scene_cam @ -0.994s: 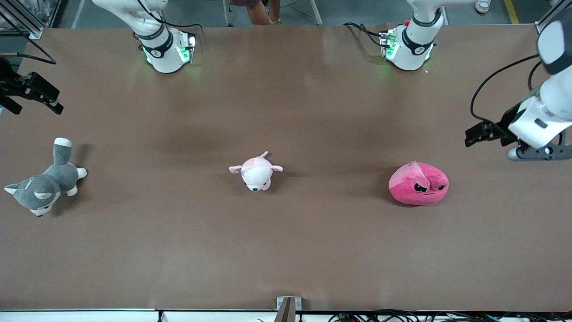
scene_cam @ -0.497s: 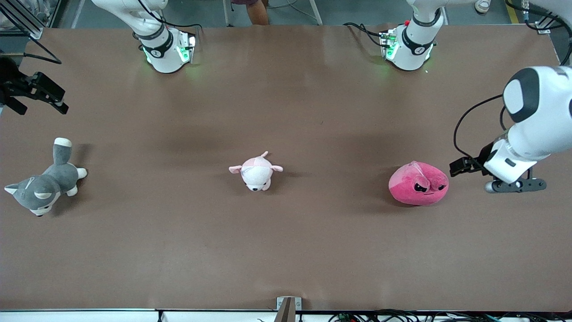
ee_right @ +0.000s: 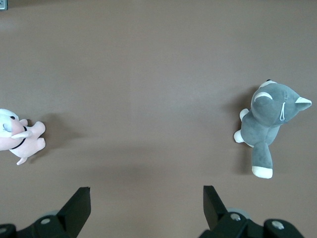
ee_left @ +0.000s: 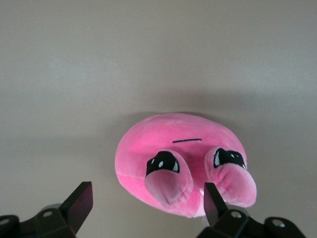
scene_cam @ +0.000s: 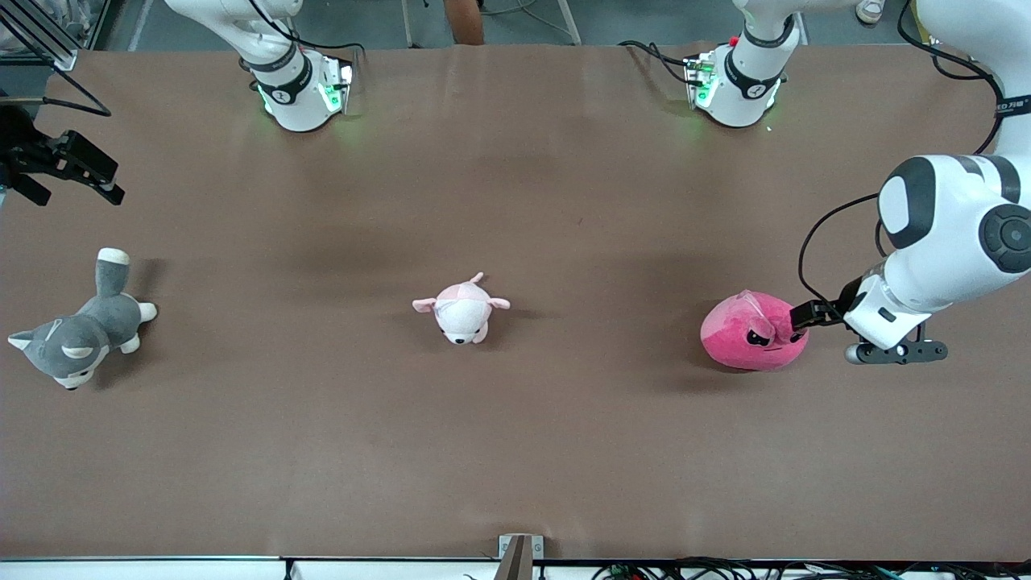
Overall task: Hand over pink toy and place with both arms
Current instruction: 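Close the left gripper on the pink toy's ear and lift it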
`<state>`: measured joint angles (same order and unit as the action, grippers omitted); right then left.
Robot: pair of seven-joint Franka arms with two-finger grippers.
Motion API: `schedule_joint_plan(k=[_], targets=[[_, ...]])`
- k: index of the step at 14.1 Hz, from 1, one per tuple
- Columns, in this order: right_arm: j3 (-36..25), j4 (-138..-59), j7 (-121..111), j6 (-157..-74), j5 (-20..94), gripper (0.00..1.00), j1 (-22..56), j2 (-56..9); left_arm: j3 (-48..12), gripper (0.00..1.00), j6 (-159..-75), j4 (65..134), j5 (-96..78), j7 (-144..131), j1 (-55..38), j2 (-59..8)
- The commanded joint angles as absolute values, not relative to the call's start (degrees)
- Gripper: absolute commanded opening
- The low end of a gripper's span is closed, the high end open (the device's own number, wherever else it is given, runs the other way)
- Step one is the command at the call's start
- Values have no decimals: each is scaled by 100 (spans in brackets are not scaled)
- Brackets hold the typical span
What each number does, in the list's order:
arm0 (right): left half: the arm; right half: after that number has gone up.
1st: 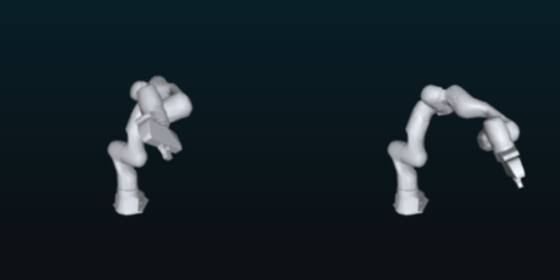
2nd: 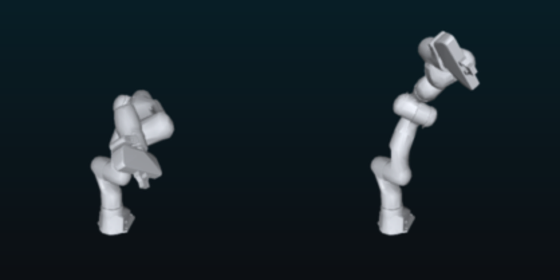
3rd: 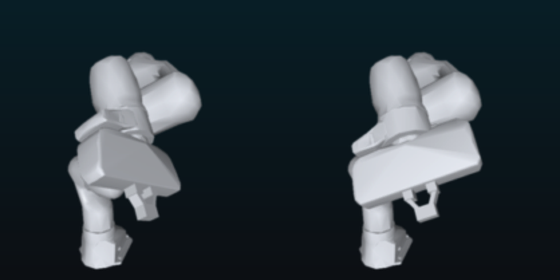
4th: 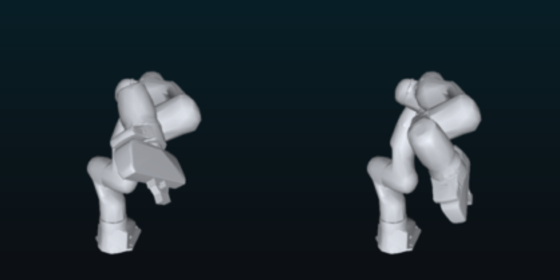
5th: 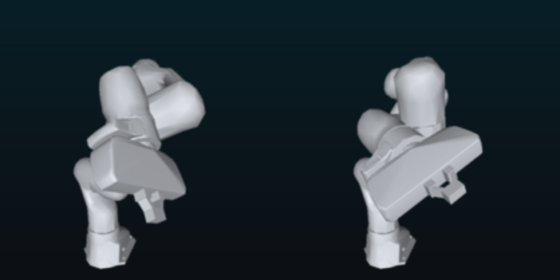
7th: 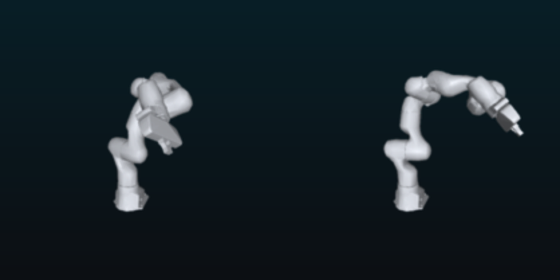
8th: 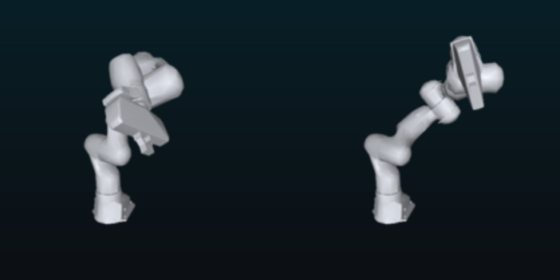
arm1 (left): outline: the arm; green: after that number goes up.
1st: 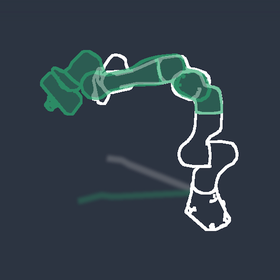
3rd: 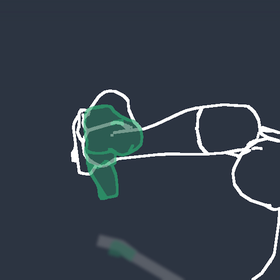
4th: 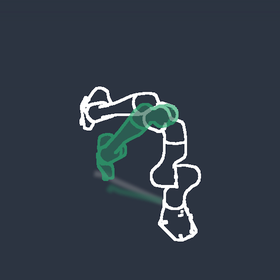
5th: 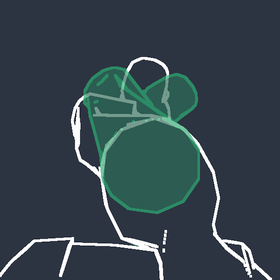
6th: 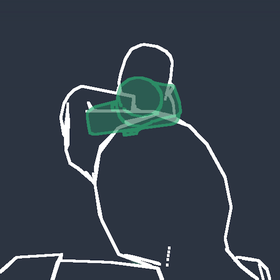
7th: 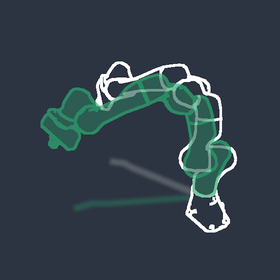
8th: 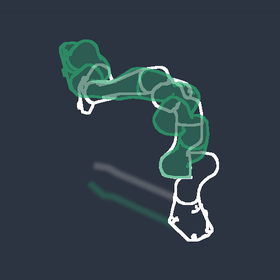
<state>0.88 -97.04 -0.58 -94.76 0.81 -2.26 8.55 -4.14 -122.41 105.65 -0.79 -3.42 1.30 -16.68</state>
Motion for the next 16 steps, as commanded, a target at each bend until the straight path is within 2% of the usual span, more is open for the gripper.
schedule_joint_plan(k=[1,3,5,6,9,15,16], targets=[[105,-9659,-9,-9352,62,100,-290,844,-413,95,-12568,10775,-158,-378,105,-1696],[105,-9607,-35,-9413,62,100,-299,826,-448,89,-12638,10784,-158,-387,97,-1784],[105,-9580,-26,-9404,70,100,-299,826,-492,88,-12734,10784,-167,-387,105,-1863],[105,-9571,-26,-9404,70,100,-299,826,-492,82,-12770,10793,-158,-387,114,-1872],[105,-9554,9,-9387,70,100,-290,826,-501,60,-12771,10811,-158,-378,97,-1933],[105,-9554,18,-9378,70,100,-299,826,-571,1,-12709,10775,-158,-369,-35,-1864],[105,-9554,18,-9387,70,100,-308,826,-676,0,-12709,10741,-158,-360,-35,-1837]])
